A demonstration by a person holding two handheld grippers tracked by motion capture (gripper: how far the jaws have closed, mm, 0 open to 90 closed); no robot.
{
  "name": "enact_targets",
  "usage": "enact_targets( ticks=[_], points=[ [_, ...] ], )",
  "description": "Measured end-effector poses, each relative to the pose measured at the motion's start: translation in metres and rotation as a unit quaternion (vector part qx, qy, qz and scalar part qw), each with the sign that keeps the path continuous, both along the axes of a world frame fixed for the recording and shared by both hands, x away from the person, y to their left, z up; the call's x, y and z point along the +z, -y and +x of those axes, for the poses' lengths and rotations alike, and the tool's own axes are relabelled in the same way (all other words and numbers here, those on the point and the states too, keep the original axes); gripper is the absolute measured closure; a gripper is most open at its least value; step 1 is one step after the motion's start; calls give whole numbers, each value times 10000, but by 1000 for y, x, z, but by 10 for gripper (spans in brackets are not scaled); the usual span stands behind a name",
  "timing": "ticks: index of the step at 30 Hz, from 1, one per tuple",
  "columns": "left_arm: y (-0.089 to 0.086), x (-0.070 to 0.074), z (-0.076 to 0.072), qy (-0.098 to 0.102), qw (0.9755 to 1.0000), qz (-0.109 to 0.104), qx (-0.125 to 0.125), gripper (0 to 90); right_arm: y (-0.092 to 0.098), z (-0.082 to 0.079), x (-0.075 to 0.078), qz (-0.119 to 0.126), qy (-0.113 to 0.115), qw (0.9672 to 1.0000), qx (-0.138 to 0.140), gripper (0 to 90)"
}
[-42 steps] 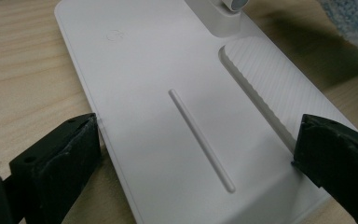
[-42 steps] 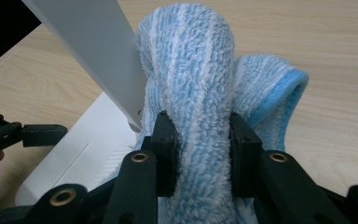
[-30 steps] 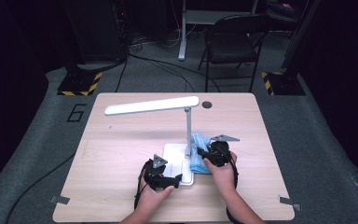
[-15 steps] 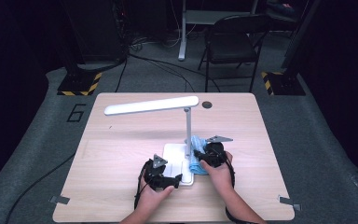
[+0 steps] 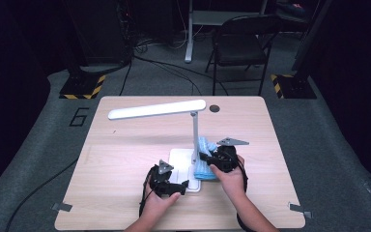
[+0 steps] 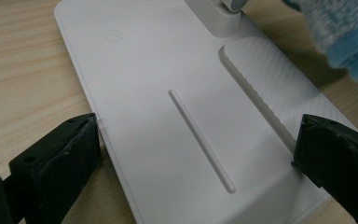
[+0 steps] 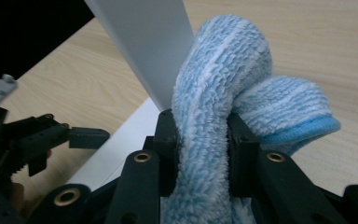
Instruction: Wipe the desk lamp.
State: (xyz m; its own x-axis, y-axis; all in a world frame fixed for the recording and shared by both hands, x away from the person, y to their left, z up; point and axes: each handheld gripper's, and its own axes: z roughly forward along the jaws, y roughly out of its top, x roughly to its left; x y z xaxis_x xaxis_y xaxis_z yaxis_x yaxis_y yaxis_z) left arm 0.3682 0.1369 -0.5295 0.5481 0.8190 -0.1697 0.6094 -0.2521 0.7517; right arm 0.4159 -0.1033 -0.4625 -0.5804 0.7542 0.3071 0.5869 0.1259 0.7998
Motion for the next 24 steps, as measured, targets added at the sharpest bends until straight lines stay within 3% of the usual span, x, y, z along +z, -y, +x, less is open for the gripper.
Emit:
enact_targets(
  ticks=[5, 9, 18, 21, 24],
  points=[
    [0, 0, 0, -1, 10000, -2, 2, 4, 2, -3, 22, 121, 293, 9995, 75, 700],
    [0, 0, 0, 4, 10000, -15, 15, 4, 1, -4, 39, 52, 492, 9987, 148, 699],
    [0, 0, 0, -17, 10000, -27, -5, 4, 0, -8, 70, 140, 745, 9969, 208, 696],
    [0, 0, 0, 5, 10000, -41, 11, 4, 0, -7, 76, 119, 814, 9963, 254, 696],
    [0, 0, 0, -14, 10000, -27, -4, 4, 0, -5, 72, 151, 834, 9961, 255, 695]
  ],
)
